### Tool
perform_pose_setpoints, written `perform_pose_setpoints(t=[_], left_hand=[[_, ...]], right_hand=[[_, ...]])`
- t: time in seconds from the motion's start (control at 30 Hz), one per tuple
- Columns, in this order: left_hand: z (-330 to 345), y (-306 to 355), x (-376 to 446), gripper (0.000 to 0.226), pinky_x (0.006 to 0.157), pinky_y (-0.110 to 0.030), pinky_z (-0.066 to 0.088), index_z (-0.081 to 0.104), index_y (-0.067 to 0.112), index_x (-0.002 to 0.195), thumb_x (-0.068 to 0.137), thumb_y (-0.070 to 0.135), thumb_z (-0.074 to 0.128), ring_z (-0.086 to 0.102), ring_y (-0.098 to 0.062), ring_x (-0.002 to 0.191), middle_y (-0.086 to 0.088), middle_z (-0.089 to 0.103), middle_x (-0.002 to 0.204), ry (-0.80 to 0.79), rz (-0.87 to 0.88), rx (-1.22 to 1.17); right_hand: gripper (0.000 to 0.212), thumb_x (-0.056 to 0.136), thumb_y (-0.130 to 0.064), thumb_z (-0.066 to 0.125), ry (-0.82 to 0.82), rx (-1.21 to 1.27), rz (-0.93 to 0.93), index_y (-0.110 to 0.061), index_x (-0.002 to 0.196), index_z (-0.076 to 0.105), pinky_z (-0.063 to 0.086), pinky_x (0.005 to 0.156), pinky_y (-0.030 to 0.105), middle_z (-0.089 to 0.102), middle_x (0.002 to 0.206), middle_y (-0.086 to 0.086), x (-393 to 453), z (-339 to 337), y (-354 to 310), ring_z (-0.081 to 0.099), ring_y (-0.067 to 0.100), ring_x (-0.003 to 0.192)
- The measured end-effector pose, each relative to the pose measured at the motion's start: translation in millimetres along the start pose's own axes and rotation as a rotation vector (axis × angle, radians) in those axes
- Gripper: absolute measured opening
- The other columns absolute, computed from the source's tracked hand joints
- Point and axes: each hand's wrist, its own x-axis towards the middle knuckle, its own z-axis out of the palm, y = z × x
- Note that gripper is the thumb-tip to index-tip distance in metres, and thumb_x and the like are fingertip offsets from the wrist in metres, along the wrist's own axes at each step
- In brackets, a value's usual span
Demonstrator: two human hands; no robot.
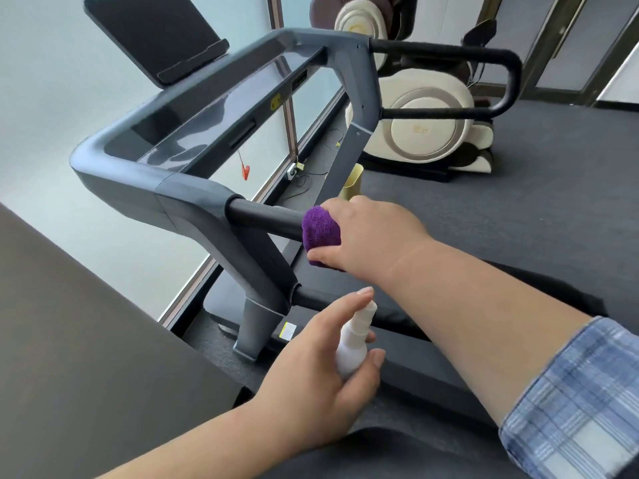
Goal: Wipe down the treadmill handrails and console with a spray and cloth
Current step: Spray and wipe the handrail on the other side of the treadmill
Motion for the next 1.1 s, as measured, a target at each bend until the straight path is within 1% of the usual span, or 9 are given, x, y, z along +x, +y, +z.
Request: perform_pose_setpoints(t=[0.13,0.23,0.43,0.6,0.67,0.73,0.9,1.03,1.1], left_hand=[[34.9,22.8,-1.4,0.064,0.073,-0.026,0.051,0.027,0.066,0.136,0.086,0.042,0.06,0.062,-0.003,0.078,0.022,0.061,0.108,-0.001,-0.045,0.006],[63.3,41.6,-2.6,0.065,0.078,-0.028,0.052,0.026,0.069,0.135,0.086,0.042,0.06,0.064,-0.005,0.088,0.024,0.06,0.109,0.0,-0.062,0.011],[113.9,76.1,-1.4,0.066,0.084,-0.02,0.049,0.025,0.068,0.135,0.086,0.041,0.06,0.063,-0.003,0.099,0.03,0.059,0.108,0.03,-0.077,0.073],[144.6,99.3,-3.4,0.065,0.081,-0.029,0.053,0.025,0.067,0.135,0.087,0.041,0.06,0.064,-0.007,0.094,0.027,0.059,0.108,0.037,-0.096,0.104],[157.0,107.9,-4.3,0.065,0.08,-0.028,0.053,0.026,0.065,0.137,0.087,0.039,0.06,0.064,-0.006,0.092,0.027,0.059,0.107,0.039,-0.091,0.118],[166.6,114.0,-6.1,0.066,0.08,-0.026,0.052,0.027,0.064,0.137,0.088,0.038,0.061,0.065,-0.006,0.092,0.026,0.059,0.107,0.039,-0.094,0.129],[177.9,121.6,-11.1,0.065,0.076,-0.023,0.052,0.029,0.061,0.139,0.089,0.036,0.062,0.066,-0.005,0.088,0.021,0.062,0.106,0.041,-0.078,0.175],[175.1,119.2,-7.6,0.063,0.071,-0.028,0.054,0.03,0.064,0.136,0.088,0.04,0.062,0.066,-0.009,0.083,0.017,0.063,0.104,0.108,-0.101,0.25],[173.2,117.8,-3.5,0.062,0.075,-0.016,0.05,0.029,0.063,0.136,0.087,0.042,0.061,0.066,-0.009,0.089,0.017,0.064,0.102,0.148,-0.118,0.302]], right_hand=[[0.071,0.08,-0.083,0.048,0.004,-0.006,-0.017,-0.034,0.131,0.046,0.054,0.075,0.043,0.056,0.112,0.002,-25.7,-2.6,36.4,0.061,0.031,0.103],[0.069,0.082,-0.083,0.043,0.006,0.001,-0.028,-0.034,0.131,0.047,0.055,0.077,0.044,0.056,0.11,0.003,-44.0,-5.4,63.2,0.061,0.032,0.101],[0.066,0.085,-0.081,0.039,0.012,0.032,-0.063,-0.036,0.133,0.046,0.055,0.076,0.044,0.057,0.112,0.002,-78.1,-11.1,113.7,0.061,0.032,0.099],[0.06,0.084,-0.081,0.04,0.053,0.095,-0.079,-0.04,0.127,0.048,0.05,0.071,0.041,0.054,0.101,-0.002,-103.5,-8.3,155.3,0.062,0.031,0.098],[0.06,0.08,-0.085,0.038,0.095,0.159,-0.068,-0.043,0.122,0.05,0.046,0.068,0.038,0.048,0.092,-0.008,-114.4,-3.8,173.6,0.062,0.029,0.094],[0.065,0.073,-0.088,0.034,0.177,0.265,-0.038,-0.044,0.117,0.052,0.043,0.067,0.035,0.051,0.091,-0.011,-127.4,6.2,190.7,0.062,0.025,0.091],[0.056,0.082,-0.078,0.048,0.499,0.513,-0.027,-0.04,0.122,0.056,0.04,0.072,0.027,0.064,0.105,-0.008,-158.9,42.3,217.5,0.064,0.02,0.09],[0.056,0.084,-0.072,0.055,0.6,0.681,-0.005,-0.039,0.13,0.054,0.051,0.08,0.034,0.064,0.121,-0.003,-167.8,61.9,224.8,0.064,0.023,0.101],[0.062,0.085,-0.07,0.059,0.616,0.77,-0.003,-0.033,0.134,0.055,0.051,0.085,0.031,0.062,0.126,-0.001,-174.7,73.8,230.4,0.062,0.019,0.106]])
